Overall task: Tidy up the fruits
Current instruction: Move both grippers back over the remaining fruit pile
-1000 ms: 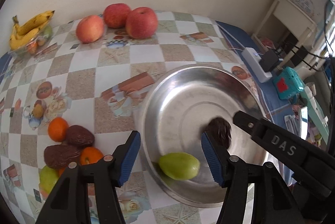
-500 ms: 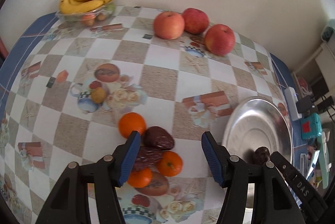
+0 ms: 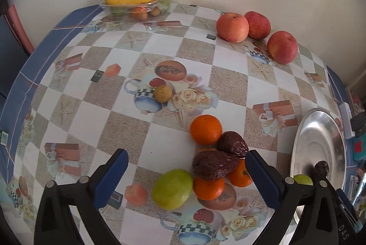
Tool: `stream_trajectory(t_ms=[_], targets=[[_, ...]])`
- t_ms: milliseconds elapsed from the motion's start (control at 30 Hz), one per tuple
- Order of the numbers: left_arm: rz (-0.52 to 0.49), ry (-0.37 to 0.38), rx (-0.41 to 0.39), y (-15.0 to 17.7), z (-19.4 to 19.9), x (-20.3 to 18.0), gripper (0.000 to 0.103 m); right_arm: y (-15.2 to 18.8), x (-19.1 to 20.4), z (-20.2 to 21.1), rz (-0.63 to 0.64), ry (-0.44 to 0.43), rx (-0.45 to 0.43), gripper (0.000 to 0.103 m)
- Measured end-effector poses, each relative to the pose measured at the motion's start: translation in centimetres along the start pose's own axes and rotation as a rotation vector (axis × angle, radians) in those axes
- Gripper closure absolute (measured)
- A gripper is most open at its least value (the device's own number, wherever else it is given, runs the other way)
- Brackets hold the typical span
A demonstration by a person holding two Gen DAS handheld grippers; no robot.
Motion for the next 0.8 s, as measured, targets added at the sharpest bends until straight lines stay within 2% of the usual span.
stream_trajectory(t_ms=[300, 433, 600, 800], targets=[[0.041, -0.005, -0.032, 0.2, 1.4, 2.6, 0.0, 0.2, 1.5, 0.1, 0.029, -0.039, -0.025, 0.009], [0.062, -0.005, -0.032, -0.3, 1.5, 4.1, 0.0, 0.4, 2.5, -0.2, 0.041, -0.063, -0.01, 0.009], [0.101, -0.066, -0.051, -1.2, 1.4, 6.9, 0.0, 0.9, 4.3, -0.6, 0.061, -0.124, 0.012, 0.009], [0.167, -0.054, -0.059, -2.0, 1.6, 9.5, 0.0, 1.2, 6.6, -0.5, 0.102, -0.165, 0.022, 0.009]])
Point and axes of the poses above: each gripper's, at about its wrist camera, not at the fingertips, and z roughly against the way its jaws point, x to its left, y to its underside, the point moved 7 cm from there along -z, roughly the way its jaws point, and after that the axes turned 4 degrees about -y, right-handed, at the moved point
